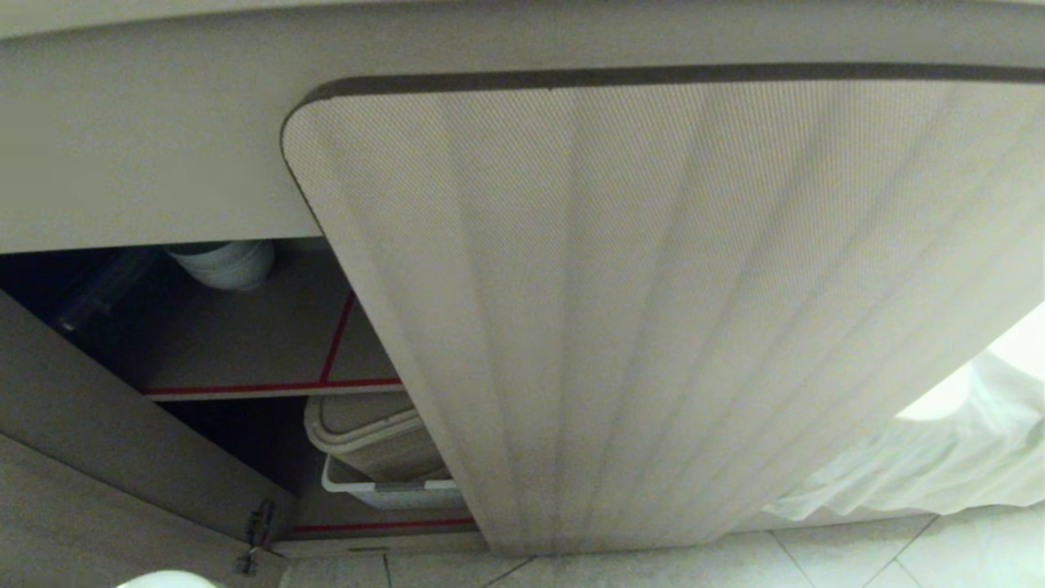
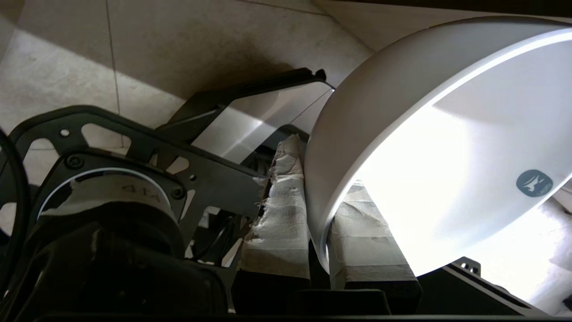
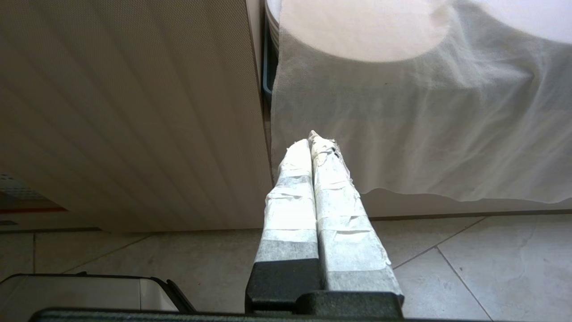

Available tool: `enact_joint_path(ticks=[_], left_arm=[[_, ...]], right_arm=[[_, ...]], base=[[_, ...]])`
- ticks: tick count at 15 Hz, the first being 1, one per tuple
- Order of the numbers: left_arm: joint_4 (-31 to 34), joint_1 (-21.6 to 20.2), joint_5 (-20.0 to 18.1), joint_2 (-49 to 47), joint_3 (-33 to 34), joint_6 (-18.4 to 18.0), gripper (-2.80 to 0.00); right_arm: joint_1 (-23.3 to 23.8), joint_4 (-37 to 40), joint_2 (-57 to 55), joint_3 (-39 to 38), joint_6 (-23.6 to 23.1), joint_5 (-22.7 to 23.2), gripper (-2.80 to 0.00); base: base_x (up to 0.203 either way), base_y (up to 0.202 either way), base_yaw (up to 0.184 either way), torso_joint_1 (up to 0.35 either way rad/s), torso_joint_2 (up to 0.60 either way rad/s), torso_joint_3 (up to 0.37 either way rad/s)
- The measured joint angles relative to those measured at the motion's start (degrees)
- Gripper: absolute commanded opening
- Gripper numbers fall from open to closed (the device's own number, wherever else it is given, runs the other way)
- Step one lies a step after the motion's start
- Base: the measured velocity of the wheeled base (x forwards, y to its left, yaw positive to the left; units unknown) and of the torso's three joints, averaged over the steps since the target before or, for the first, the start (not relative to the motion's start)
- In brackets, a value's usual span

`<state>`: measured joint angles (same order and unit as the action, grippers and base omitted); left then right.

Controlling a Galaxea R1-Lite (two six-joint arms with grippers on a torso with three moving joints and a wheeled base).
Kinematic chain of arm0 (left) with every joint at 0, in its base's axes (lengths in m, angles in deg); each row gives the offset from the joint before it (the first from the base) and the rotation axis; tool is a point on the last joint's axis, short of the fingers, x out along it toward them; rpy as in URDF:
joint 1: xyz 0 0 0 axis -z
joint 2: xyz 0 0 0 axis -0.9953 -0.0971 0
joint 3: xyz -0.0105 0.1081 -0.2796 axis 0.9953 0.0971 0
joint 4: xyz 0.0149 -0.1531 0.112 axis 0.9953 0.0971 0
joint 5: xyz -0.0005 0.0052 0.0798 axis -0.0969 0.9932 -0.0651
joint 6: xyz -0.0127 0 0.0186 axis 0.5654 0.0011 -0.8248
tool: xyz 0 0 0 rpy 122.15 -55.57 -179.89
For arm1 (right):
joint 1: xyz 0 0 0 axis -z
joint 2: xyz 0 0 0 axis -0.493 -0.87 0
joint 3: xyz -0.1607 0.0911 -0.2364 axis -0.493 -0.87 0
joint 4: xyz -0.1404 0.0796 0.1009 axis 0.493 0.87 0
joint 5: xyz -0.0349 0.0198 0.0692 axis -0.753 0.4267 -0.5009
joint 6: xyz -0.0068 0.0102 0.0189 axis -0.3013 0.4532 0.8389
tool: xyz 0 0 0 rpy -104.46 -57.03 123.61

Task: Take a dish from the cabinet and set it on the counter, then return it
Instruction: Put it back into the cabinet

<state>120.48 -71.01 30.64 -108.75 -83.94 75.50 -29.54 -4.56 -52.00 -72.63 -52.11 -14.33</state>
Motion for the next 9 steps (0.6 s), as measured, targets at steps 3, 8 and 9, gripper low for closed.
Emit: enact_joint_path(ticks=[3,8,9], left_arm=[[-2.36,0.09,-0.02,-2.08,-0.11,0.00,-2.80],[-5.96,0.11,-0.02,-6.10,-0.05,0.09,-2.80],[-6.02,0.11,-0.05,-6.70,-0.08,0.12,-2.80]], right_arm=[[0.00,0.00,0.00,0.00,0.02,0.00,-2.80],[0.00,0.00,0.00,0.00,0.00,0.01,-2.80],[0.00,0.00,0.00,0.00,0.02,0.02,-2.80]], base=[[0.000,0.000,0.000,0.000,0.00,0.000],[0.000,0.000,0.000,0.000,0.00,0.000],[0.000,0.000,0.000,0.000,0.00,0.000]])
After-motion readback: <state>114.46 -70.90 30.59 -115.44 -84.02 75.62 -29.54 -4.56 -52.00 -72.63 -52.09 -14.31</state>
